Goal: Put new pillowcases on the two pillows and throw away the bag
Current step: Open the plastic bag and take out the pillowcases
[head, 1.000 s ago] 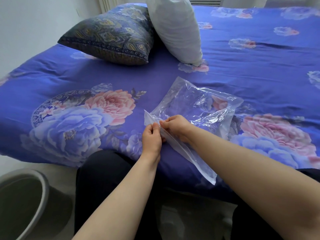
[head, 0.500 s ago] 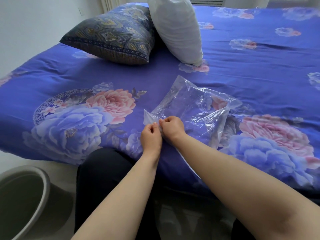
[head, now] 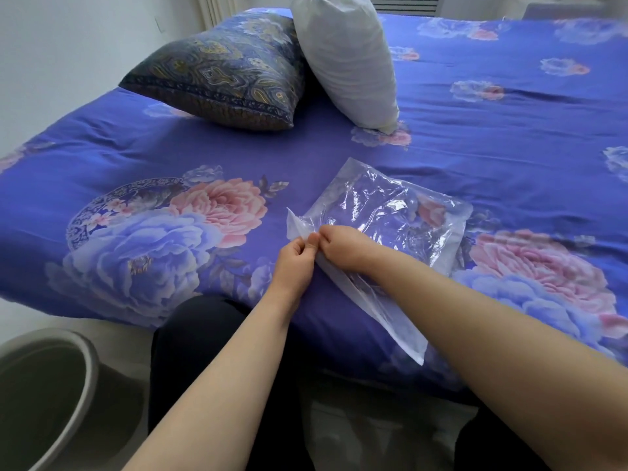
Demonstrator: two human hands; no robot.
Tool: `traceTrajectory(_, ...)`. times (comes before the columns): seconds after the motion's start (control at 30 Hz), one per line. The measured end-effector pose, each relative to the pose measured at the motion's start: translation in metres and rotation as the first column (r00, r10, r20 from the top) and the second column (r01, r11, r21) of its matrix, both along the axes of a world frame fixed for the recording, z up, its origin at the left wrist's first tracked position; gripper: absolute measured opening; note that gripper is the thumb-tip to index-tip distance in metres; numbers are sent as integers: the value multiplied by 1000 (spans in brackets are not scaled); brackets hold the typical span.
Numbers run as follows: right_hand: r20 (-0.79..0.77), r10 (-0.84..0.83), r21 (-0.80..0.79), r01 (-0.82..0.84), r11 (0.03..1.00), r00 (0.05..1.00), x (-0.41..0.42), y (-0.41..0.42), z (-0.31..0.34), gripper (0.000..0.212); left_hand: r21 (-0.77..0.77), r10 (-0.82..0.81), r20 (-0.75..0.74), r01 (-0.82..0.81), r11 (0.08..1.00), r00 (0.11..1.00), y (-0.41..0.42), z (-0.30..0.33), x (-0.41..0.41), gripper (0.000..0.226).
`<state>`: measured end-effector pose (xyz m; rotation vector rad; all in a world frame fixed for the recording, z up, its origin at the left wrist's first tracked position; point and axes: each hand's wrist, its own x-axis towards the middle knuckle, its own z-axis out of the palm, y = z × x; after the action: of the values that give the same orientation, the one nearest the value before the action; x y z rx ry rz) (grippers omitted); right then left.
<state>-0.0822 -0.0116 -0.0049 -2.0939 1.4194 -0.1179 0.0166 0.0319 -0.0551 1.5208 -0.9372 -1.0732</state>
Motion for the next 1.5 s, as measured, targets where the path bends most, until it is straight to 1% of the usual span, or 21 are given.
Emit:
traceTrajectory(0.07, 65, -25, -94, 31, 995, 998, 3, -1, 4, 33, -64, 38, -118, -45, 997, 992, -4, 8, -3, 32)
traceTrajectory(0.13, 224, -106, -85, 127, 988, 969, 7, -3, 7, 38, -118, 60, -224, -88, 989, 973, -10, 17, -3, 31)
traceTrajectory(0.23, 444, -205, 96, 181, 979, 872, 9, -8, 8, 39, -161, 30, -279, -77, 984, 960, -14, 26, 0, 27)
traceTrajectory(0.33, 600, -306, 309, 138, 941, 740, 9, -9, 4, 37, -181, -43, -330, -18, 983, 943, -16, 27, 5, 27)
traceTrajectory(0.47, 684, -410, 440, 106, 891, 604, 13, -8, 0, 29, -174, -70, -377, 4, 985, 924, -18, 26, 10, 28)
traceTrajectory(0.63, 705, -494, 531, 82, 843, 510, 19, -3, -9, 26, -130, -52, -402, 0, 991, 914, -16, 22, 12, 27)
traceTrajectory(0.67, 699, -457, 479, 114, 870, 550, 20, -3, -9, 28, -122, -42, -383, -5, 992, 923, -17, 22, 13, 27)
traceTrajectory(0.7, 669, -375, 357, 166, 919, 642, 20, -4, -7, 30, -127, -35, -335, -8, 992, 942, -17, 23, 15, 27)
traceTrajectory(0.77, 473, -158, -18, 189, 982, 867, 19, -8, -2, 34, -174, -37, -96, 20, 984, 995, -20, 24, 24, 30)
traceTrajectory(0.8, 371, -94, -144, 157, 977, 924, 18, -11, 0, 36, -196, -44, 67, 57, 979, 997, -21, 26, 30, 33)
traceTrajectory(0.87, 268, -2, -268, 77, 960, 963, 16, -16, 8, 38, -218, -29, 322, 104, 970, 946, -24, 30, 41, 32)
traceTrajectory(0.9, 229, 32, -312, 42, 949, 973, 17, -20, 10, 36, -227, -8, 398, 106, 968, 917, -24, 33, 44, 30)
traceTrajectory(0.97, 178, 69, -370, 1, 929, 982, 20, -26, 17, 33, -234, 43, 464, 75, 969, 885, -26, 39, 48, 29)
traceTrajectory(1.03, 172, 65, -339, -3, 941, 983, 24, -29, 27, 37, -207, 37, 410, 54, 977, 911, -29, 46, 48, 26)
traceTrajectory(1.1, 250, 39, -194, 11, 981, 967, 25, -32, 34, 41, -140, -50, 225, 83, 987, 973, -31, 55, 49, 22)
traceTrajectory(1.17, 358, 15, -41, 0, 999, 934, 23, -35, 38, 39, -54, -172, 37, 174, 983, 984, -29, 64, 50, 25)
traceTrajectory(1.2, 387, 17, -4, -17, 1000, 922, 22, -37, 39, 38, -23, -228, 0, 228, 973, 974, -27, 68, 51, 27)
traceTrajectory(1.3, 376, 48, 18, -60, 998, 925, 23, -41, 43, 36, 24, -348, 28, 348, 937, 937, -24, 78, 57, 37)
traceTrajectory(1.4, 431, 44, 30, -63, 998, 901, 25, -40, 53, 40, -79, -350, -60, 345, 935, 935, -28, 81, 57, 42)
traceTrajectory(1.43, 504, 6, 69, -47, 997, 864, 27, -38, 57, 39, -138, -318, -132, 300, 944, 939, -29, 82, 55, 43)
traceTrajectory(1.5, 669, -117, 173, -1, 985, 734, 32, -37, 61, 39, -232, -244, -251, 186, 955, 937, -32, 84, 47, 47)
